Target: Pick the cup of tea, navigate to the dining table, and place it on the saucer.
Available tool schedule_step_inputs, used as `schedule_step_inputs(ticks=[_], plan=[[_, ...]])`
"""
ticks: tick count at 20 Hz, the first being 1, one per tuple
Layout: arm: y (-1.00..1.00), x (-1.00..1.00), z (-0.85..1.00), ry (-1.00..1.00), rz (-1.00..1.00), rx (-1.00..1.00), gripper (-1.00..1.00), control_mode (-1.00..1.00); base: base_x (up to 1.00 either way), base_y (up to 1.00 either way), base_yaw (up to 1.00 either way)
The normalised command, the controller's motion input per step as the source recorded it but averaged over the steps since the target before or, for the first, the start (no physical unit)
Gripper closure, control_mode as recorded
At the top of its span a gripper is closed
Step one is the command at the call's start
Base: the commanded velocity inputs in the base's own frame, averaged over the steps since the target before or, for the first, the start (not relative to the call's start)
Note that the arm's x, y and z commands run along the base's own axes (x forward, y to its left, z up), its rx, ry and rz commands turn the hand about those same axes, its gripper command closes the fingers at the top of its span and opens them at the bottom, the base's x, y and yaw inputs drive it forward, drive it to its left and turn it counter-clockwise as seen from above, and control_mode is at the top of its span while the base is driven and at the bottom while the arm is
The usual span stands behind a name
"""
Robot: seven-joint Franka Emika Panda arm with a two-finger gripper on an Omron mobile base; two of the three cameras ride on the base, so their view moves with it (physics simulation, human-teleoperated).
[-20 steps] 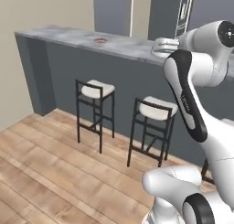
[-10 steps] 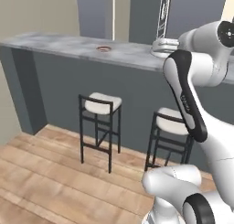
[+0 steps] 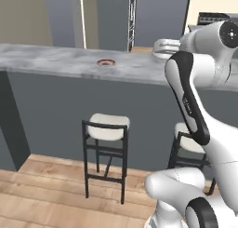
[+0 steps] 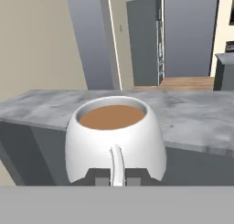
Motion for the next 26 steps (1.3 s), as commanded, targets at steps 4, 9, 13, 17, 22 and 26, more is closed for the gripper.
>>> schedule_step_inputs(ticks=[4, 9, 13, 17, 22, 26], plan=[[0.00, 0.00, 0.00, 0.00, 0.00, 0.00, 1.00, 1.00, 0.71, 0.78, -0.34], [0.00, 0.00, 0.00, 0.00, 0.00, 0.00, 1.00, 1.00, 0.41, 0.81, -0.29], [0.00, 0.00, 0.00, 0.00, 0.00, 0.00, 1.00, 1.00, 0.62, 0.59, -0.36], [0.00, 0.00, 0.00, 0.00, 0.00, 0.00, 1.00, 1.00, 0.86, 0.11, -0.54], [0.00, 0.00, 0.00, 0.00, 0.00, 0.00, 1.00, 1.00, 0.97, 0.11, -0.27], [0.00, 0.00, 0.00, 0.00, 0.00, 0.00, 1.00, 1.00, 0.78, 0.48, -0.03]])
